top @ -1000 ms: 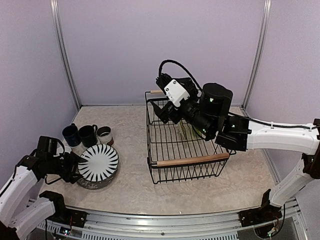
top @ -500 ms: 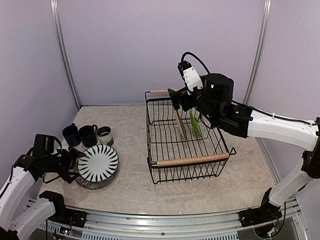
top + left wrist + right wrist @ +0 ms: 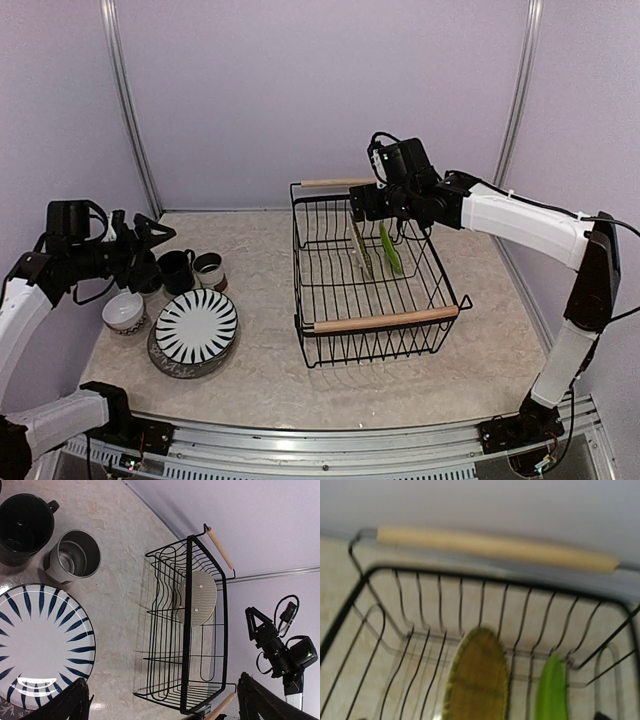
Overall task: Unload the mixed dishes from the dish rack
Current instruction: Grab the plate from the dish rack.
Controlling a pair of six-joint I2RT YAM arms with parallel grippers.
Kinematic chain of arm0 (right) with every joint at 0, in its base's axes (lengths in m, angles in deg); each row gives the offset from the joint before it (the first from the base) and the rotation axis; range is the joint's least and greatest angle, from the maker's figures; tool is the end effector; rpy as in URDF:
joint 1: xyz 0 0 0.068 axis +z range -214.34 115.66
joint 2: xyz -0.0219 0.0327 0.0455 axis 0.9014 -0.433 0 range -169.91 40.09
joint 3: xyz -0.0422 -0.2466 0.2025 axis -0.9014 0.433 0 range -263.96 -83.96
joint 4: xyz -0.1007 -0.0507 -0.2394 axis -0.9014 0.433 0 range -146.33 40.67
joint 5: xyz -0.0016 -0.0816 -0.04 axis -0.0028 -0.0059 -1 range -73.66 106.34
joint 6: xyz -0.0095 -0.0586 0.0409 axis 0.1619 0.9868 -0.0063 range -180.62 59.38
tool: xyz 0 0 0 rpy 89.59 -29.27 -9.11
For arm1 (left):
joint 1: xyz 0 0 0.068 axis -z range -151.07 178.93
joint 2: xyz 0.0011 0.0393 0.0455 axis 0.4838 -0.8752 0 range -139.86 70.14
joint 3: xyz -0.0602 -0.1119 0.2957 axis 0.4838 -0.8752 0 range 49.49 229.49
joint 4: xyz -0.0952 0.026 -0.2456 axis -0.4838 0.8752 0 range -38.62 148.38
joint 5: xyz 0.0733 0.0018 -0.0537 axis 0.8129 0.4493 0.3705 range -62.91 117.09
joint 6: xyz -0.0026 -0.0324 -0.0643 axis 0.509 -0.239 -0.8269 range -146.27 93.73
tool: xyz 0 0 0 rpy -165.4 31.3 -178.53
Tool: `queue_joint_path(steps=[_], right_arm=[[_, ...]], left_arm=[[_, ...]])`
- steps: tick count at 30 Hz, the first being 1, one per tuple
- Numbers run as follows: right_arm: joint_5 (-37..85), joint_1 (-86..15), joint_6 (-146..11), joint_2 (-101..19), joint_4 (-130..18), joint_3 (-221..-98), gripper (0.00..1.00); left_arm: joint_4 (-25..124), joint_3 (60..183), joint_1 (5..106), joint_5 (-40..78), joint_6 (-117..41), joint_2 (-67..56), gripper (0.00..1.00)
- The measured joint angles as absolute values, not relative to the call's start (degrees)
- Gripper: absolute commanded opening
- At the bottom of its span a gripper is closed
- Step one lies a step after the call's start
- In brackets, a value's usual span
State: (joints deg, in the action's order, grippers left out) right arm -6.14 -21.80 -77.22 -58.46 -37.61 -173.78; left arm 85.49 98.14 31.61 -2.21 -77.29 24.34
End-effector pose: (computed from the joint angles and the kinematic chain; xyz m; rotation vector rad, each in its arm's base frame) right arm 0.3365 0.2779 0.3866 -0.2142 2.0086 0.2544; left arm 0.1521 -0.0363 0.3457 -0.6088 2.1512 -1.0782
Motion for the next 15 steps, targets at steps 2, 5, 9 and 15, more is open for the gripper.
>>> queue_joint_path(steps=[2, 5, 9, 15], right_arm=[[-5.04, -21.99, -78.18, -61.17, -34.88, -175.68, 0.89], [-4.26, -22.12, -78.77, -64.93, -31.58, -178.35, 0.88], [-4.19, -22.47, -79.21, -69.45, -28.39, -180.9, 0.8], [-3.95, -22.91, -79.54, -74.19, -26.05, -182.72, 0.7]], left_arm=[[85.01, 100.32, 32.07, -3.78, -75.35, 21.72, 0.99], [85.05, 103.36, 34.41, -5.29, -73.01, 17.78, 0.99], [85.58, 105.94, 41.51, -5.09, -70.23, 13.11, 0.99], [86.78, 106.35, 51.89, -1.73, -68.4, 9.22, 0.99]])
